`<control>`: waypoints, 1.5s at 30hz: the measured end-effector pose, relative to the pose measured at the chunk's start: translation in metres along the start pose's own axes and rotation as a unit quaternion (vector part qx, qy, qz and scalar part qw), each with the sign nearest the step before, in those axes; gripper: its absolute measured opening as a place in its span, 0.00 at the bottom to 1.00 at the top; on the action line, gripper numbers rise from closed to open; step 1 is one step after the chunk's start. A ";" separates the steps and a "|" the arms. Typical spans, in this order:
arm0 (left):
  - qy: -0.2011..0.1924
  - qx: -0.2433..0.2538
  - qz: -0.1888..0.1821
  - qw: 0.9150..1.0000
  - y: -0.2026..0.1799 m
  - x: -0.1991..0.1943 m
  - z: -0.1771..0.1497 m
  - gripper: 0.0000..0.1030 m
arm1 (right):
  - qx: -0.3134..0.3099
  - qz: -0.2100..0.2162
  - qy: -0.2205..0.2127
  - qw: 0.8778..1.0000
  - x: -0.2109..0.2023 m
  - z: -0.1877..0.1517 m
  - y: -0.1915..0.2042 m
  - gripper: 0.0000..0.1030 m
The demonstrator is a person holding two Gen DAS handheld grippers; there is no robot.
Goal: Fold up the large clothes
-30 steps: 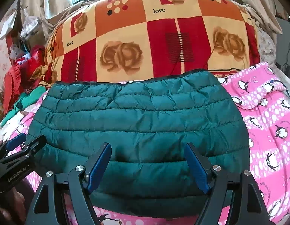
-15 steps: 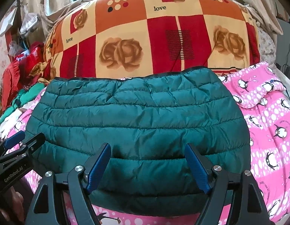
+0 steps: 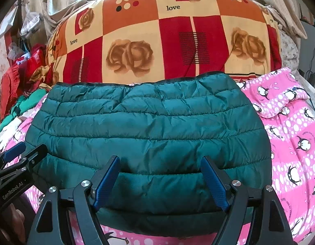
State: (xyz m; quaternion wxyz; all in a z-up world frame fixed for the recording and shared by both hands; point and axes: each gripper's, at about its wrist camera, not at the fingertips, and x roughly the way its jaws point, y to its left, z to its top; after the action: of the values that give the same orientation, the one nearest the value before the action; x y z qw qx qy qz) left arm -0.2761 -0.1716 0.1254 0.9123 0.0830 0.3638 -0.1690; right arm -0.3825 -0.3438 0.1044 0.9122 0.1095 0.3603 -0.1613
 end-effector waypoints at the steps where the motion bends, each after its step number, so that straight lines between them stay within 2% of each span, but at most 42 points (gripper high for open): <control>1: 0.000 0.000 0.000 1.000 0.000 0.000 0.000 0.76 | 0.000 0.000 0.000 1.000 0.000 0.000 0.000 0.77; 45: 0.012 -0.006 -0.013 1.000 0.001 0.010 -0.001 0.76 | 0.001 -0.009 0.005 1.000 0.007 0.003 -0.004 0.77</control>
State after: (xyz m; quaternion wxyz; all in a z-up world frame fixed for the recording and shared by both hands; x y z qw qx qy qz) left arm -0.2693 -0.1728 0.1180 0.9060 0.0751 0.3766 -0.1782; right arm -0.3772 -0.3496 0.1008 0.9088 0.1079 0.3658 -0.1691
